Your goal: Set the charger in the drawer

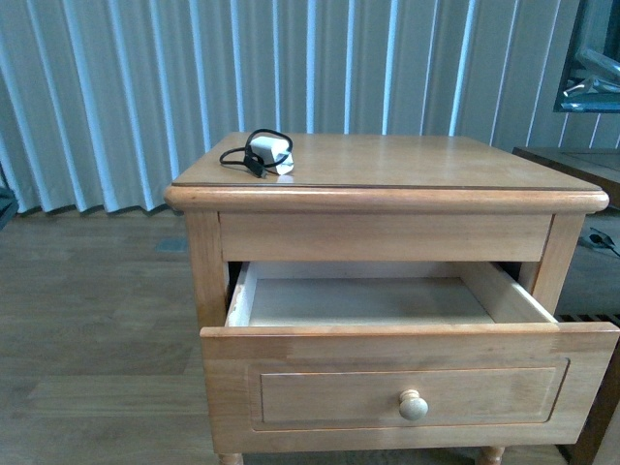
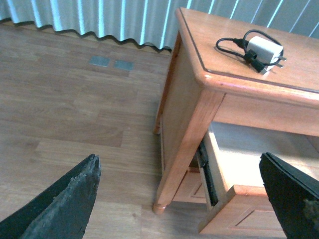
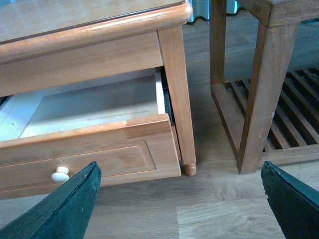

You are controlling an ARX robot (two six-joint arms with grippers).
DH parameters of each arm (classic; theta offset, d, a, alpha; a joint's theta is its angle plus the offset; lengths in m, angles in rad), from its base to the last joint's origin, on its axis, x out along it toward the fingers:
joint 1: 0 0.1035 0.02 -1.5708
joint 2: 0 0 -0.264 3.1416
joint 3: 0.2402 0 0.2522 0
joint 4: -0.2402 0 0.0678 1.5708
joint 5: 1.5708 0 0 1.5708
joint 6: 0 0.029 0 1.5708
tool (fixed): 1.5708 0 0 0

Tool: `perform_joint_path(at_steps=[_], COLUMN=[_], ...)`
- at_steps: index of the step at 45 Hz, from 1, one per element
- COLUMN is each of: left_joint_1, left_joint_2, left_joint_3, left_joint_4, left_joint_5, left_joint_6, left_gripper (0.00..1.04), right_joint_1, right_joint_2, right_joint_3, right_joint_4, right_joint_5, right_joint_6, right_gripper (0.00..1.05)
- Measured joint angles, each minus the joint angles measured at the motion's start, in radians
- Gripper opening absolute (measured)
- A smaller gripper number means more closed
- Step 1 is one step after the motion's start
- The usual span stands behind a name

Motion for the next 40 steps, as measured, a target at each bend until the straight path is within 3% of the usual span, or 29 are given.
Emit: perform_joint_path(at_steps=[7, 19, 40], left_joint_1=[0.035, 0.05, -0.047], left_joint_2=[0.144, 0.424, 0.794], left_joint_3=[0.139, 0.426, 0.867], left_joint_4=[0.0, -0.014, -0.122], left_joint_5=[0.119, 0.154, 0.219], left_joint_6=[-0.003, -0.017, -0.023], left_gripper=[0.99, 0.99, 0.99], right_joint_1=[0.0, 0.0, 0.0], right_joint_2=[0.0, 0.0, 0.0], right_joint_3=[0.0, 0.0, 0.0], right_joint_4=[0.0, 0.0, 0.0], right_joint_5=[0.0, 0.0, 0.0], right_joint_6=[0.0, 0.0, 0.0], right_gripper=[0.96, 0.96, 0.96])
